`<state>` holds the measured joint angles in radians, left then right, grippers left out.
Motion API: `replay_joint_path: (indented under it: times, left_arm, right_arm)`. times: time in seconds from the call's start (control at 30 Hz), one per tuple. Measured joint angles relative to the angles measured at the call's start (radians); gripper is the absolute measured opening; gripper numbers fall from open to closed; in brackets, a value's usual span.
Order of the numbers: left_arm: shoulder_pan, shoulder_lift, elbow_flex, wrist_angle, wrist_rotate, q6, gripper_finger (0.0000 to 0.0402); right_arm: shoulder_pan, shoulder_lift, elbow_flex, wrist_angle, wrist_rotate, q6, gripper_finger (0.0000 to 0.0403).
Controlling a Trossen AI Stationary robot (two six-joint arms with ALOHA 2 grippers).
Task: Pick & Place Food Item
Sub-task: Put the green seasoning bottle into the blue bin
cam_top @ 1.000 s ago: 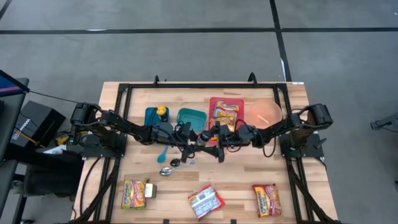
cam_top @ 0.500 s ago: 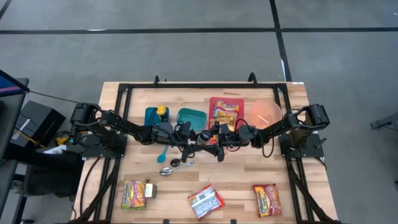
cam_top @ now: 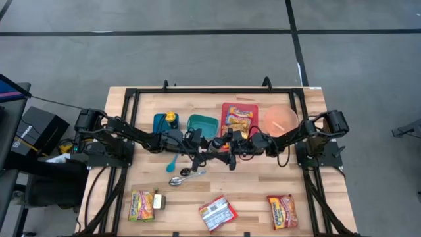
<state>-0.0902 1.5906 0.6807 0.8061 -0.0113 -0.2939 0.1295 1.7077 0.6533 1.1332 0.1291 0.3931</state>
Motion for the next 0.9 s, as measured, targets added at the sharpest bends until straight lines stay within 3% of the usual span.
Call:
replay_joint_path:
  times: [0.67,0.9]
  left_arm:
    - [0.000,0.000,0.000,-0.002,-0.001,0.001,0.0167]
    - [0.000,0.000,0.000,-0.001,-0.001,0.000,0.0167]
  right_arm:
    - [0.005,-0.001,0.000,-0.016,0.030,0.000,0.0181]
    - [0.005,-0.001,0.000,-0.017,0.030,0.000,0.0186]
